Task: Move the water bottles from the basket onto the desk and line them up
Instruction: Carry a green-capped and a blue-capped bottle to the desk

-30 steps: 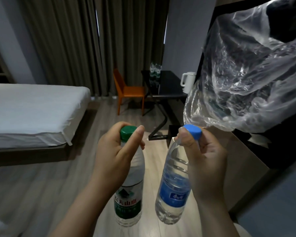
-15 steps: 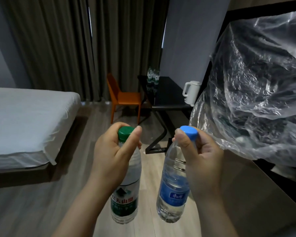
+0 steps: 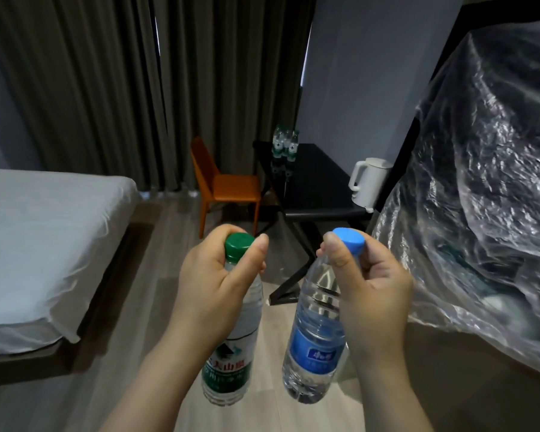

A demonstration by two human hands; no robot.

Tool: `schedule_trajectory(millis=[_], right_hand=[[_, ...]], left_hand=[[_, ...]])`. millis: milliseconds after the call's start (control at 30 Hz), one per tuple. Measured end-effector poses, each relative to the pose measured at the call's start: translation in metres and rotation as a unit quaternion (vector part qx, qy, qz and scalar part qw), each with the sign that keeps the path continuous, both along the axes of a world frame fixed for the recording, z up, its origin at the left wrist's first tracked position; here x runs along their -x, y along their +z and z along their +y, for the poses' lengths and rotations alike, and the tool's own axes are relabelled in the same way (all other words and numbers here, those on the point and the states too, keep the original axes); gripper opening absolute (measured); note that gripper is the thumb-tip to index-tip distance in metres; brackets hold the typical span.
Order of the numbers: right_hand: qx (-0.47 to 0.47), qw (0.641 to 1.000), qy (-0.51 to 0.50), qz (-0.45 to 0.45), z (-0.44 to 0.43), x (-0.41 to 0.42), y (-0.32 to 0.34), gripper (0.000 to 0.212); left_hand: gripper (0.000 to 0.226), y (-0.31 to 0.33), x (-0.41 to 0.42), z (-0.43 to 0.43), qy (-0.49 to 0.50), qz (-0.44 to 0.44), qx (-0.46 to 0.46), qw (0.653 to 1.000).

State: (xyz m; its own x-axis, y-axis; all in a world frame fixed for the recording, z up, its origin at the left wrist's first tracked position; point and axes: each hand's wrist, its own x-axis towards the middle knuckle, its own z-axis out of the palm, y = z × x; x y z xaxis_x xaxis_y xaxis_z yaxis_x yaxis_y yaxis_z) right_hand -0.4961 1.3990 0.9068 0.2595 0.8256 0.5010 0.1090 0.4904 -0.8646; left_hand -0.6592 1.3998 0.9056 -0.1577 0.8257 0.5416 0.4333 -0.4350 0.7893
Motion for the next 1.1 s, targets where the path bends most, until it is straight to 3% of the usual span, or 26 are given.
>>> schedule_trajectory(millis=[367, 567, 700, 1100], right_hand=[[-0.033, 0.999, 0.030, 0.016, 0.196, -0.003, 0.020, 0.013], [-0.013, 0.999, 0.027, 0.014, 0.284, 0.008, 0.016, 0.022], [-0.019, 1.000, 0.005, 0.006, 0.347, 0.029, 0.014, 0.030], [-0.022, 1.000, -0.010, -0.004, 0.533, 0.131, 0.029, 0.026]], left_hand=[[0.038, 0.021, -0.007, 0.188, 0.019, 0.015, -0.025, 0.999], [0.038, 0.018, 0.004, 0.278, 0.013, 0.000, -0.026, 1.000], [0.039, 0.011, 0.024, 0.344, -0.001, -0.003, -0.025, 1.000], [0.039, 0.022, 0.123, 0.543, -0.020, -0.020, -0.024, 0.999]])
